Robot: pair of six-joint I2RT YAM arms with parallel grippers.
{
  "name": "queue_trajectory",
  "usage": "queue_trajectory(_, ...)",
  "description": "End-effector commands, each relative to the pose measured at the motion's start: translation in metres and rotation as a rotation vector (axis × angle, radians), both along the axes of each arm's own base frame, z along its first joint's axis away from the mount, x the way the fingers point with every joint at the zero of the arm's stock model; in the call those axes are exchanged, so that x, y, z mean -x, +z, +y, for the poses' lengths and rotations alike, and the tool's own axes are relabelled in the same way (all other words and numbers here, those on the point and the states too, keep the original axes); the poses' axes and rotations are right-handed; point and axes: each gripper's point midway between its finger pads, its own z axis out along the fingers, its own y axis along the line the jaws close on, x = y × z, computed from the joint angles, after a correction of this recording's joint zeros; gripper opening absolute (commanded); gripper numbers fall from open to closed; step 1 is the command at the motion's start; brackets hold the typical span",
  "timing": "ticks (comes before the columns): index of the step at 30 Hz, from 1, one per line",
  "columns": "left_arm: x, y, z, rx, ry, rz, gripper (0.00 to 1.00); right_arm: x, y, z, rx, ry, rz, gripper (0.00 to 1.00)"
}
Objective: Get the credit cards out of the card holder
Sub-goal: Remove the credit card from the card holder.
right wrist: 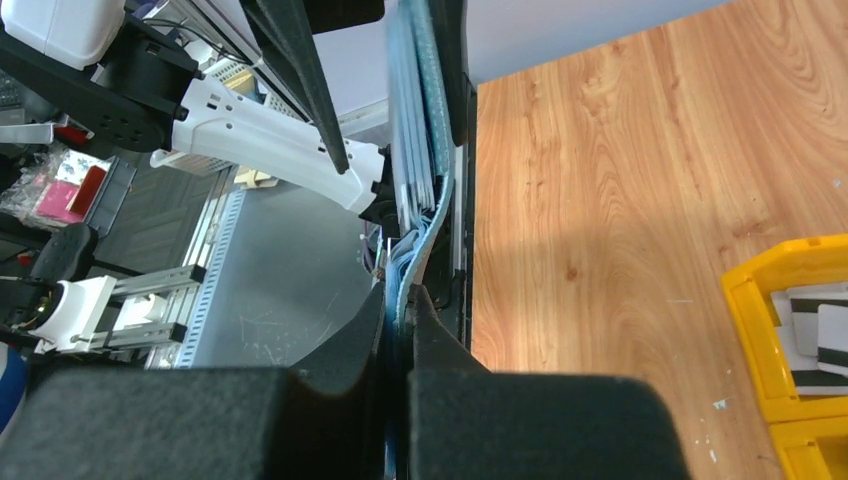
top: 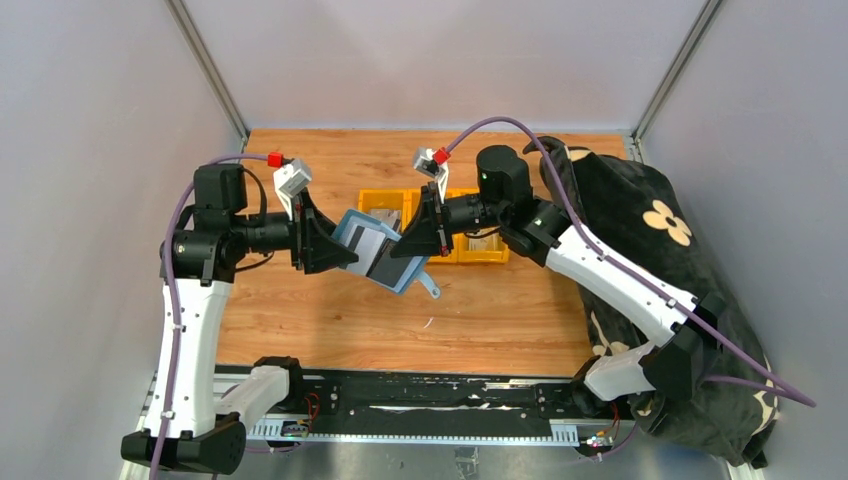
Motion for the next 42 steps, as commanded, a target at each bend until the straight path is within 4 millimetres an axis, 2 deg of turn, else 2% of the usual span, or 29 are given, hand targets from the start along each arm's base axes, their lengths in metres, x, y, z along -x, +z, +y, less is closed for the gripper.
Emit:
queue_trajectory(1,0.017,-0.011,-0.004,0.037,-0.081,0.053,0.65,0.014,0.007,-0.005,0.033,0.054,-0.014,0.00)
queue_trajectory(3,0.019,-0.019,-0.005,0.048,-0.087,0.093,0.70,0.018,0.007,-0.008,0.056,0.076,-0.003,0.00)
queue_trajectory(9,0.027,-0.018,-0.009,0.105,-0.146,0.112,0.67,0.022,0.004,-0.010,0.088,0.103,0.004,0.00)
queue_trajectory(12,0.030,-0.017,-0.011,0.138,-0.171,0.132,0.55,0.024,0.003,-0.010,0.091,0.120,0.003,0.00)
queue_trajectory(18,0.033,-0.015,-0.013,0.193,-0.210,0.182,0.26,0.024,0.000,-0.009,0.092,0.146,-0.006,0.02)
queue_trajectory(21,0.031,-0.017,-0.013,0.188,-0.206,0.187,0.11,0.014,-0.001,-0.009,0.100,0.106,-0.017,0.21)
queue_trajectory(22,0.030,-0.017,-0.013,0.185,-0.203,0.189,0.08,0.011,0.001,-0.009,0.099,0.091,-0.020,0.24)
queue_trajectory(24,0.028,-0.019,-0.013,0.173,-0.193,0.187,0.05,-0.002,0.005,-0.014,0.095,0.032,-0.026,0.42)
queue_trajectory(25,0.027,-0.019,-0.012,0.167,-0.187,0.189,0.04,-0.011,0.008,-0.017,0.095,-0.014,-0.031,0.47)
queue_trajectory(27,0.022,-0.021,-0.011,0.144,-0.163,0.198,0.01,-0.030,0.014,-0.027,0.093,-0.118,-0.039,0.54)
queue_trajectory(30,0.013,-0.023,-0.008,0.096,-0.114,0.197,0.00,-0.053,0.032,-0.046,0.046,-0.281,-0.068,0.57)
queue_trajectory(32,0.006,-0.024,-0.005,0.064,-0.078,0.194,0.00,-0.058,0.047,-0.056,-0.003,-0.366,-0.089,0.57)
queue_trajectory(33,0.002,-0.024,-0.004,0.050,-0.060,0.202,0.00,-0.052,0.059,-0.058,-0.048,-0.368,-0.091,0.58)
queue_trajectory(38,-0.026,-0.022,0.002,-0.005,0.076,0.287,0.00,-0.026,0.075,-0.048,-0.209,-0.286,0.007,0.55)
queue_trajectory(40,-0.042,-0.020,0.005,-0.007,0.175,0.339,0.00,-0.011,0.069,-0.034,-0.246,-0.219,0.048,0.56)
queue_trajectory(42,-0.055,-0.013,0.006,0.020,0.230,0.327,0.00,-0.006,0.065,-0.021,-0.248,-0.185,0.077,0.55)
